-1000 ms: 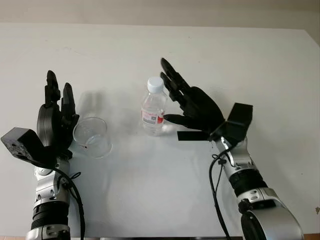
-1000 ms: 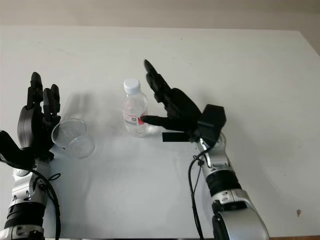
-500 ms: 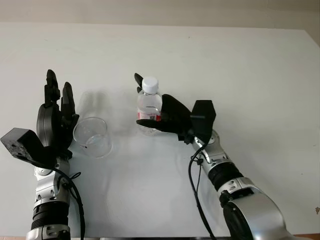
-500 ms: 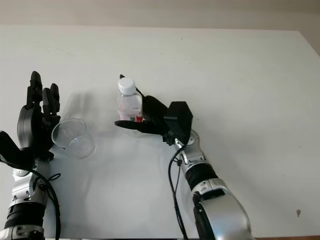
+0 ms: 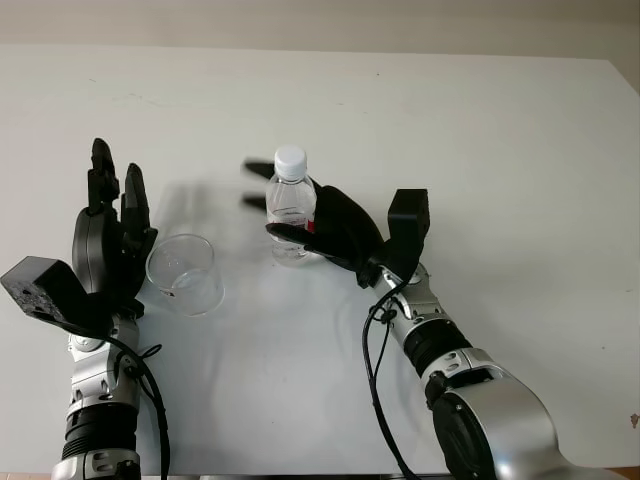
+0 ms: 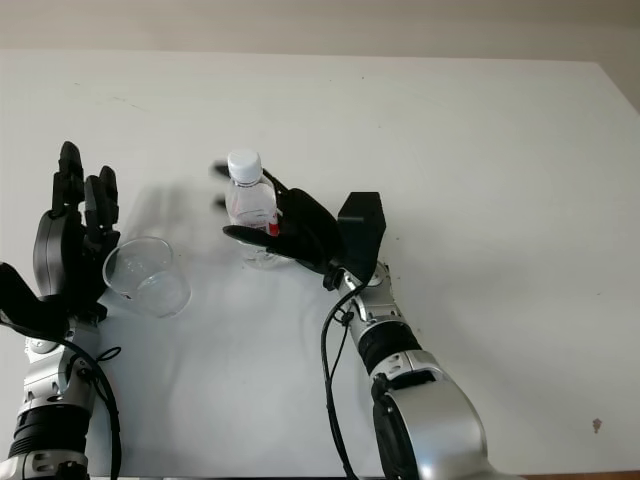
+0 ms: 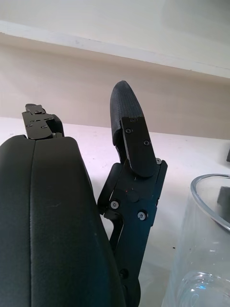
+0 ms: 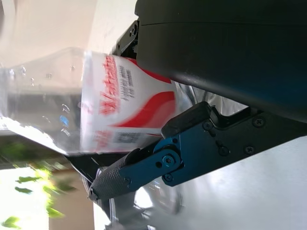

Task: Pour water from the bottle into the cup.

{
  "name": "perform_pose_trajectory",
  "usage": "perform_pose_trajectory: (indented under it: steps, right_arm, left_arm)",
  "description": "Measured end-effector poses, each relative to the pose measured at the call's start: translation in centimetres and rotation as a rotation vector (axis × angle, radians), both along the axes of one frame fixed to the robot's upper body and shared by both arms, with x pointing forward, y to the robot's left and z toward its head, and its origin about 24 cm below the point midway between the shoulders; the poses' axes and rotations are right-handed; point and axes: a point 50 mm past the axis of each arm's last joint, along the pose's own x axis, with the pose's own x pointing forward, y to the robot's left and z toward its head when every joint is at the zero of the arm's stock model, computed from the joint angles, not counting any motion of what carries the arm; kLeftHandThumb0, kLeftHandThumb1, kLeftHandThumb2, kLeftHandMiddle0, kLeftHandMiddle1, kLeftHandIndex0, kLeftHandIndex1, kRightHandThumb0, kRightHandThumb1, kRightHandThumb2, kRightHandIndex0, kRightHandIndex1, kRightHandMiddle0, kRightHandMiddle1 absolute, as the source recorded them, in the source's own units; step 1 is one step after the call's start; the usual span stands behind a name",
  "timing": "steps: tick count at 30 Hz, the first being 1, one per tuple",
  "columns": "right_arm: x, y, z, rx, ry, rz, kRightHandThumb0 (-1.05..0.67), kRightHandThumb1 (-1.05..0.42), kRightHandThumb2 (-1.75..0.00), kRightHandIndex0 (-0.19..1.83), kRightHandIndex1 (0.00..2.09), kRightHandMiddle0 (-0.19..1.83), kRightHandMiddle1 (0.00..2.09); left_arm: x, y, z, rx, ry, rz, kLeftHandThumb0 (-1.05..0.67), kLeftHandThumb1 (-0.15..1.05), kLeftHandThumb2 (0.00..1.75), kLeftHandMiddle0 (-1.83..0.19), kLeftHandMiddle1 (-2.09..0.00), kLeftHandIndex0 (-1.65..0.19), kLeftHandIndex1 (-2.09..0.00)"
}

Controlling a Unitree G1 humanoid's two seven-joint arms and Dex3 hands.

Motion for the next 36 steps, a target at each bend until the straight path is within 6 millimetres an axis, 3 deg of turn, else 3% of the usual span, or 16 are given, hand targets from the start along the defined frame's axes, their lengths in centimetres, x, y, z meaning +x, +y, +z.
perform_pose_trajectory:
  steps: [7, 15, 27, 31, 34, 36]
  right_arm:
    - [-0.2, 0.3, 1.6, -0.087, -0.108, 0.096, -0.5, -1.05, -0.15, 1.8, 2.09, 1.73, 2.09]
    - [-0.9, 0.6, 2.6, -0.146, -0.198, 0.192, -0.45, -1.05, -0.27, 1.76, 2.09, 1.67, 2.09]
    - [0.4, -0.9, 3.2, -0.147, -0.324, -0.173, -0.43, -1.05, -0.49, 1.83, 2.09, 1.79, 2.09]
    - [2.0, -1.3, 5.4, -0.245, -0.452, -0.299, -0.39, -1.05, -0.51, 1.72, 2.09, 1.45, 2.09]
    - [2.7, -0.8, 7.9, -0.326, -0.606, -0.341, -0.39, -1.05, -0.42, 1.38, 2.09, 1.07, 2.09]
    - [2.9, -0.1, 9.0, -0.414, -0.735, -0.364, -0.4, -1.05, -0.38, 1.26, 2.09, 0.95, 2.09]
  left_arm:
    - [0.1, 0.0, 0.1, -0.001, -0.001, -0.002, -0.62, 1.05, 0.56, 0.06, -0.05, 0.18, -0.04]
    - [0.2, -0.1, 0.1, 0.001, 0.004, 0.0, -0.62, 1.05, 0.56, 0.06, -0.05, 0.18, -0.05]
    - [0.4, 0.0, 0.1, 0.001, -0.002, -0.003, -0.63, 1.05, 0.54, 0.07, -0.05, 0.16, -0.06]
    - [0.4, 0.0, 0.1, 0.002, -0.002, 0.004, -0.62, 1.05, 0.54, 0.07, -0.05, 0.16, -0.06]
    - [0.4, 0.0, 0.1, 0.002, -0.002, 0.004, -0.61, 1.05, 0.57, 0.06, -0.06, 0.16, -0.06]
    - [0.4, -0.1, 0.1, 0.003, -0.002, 0.004, -0.61, 1.05, 0.57, 0.05, -0.06, 0.16, -0.06]
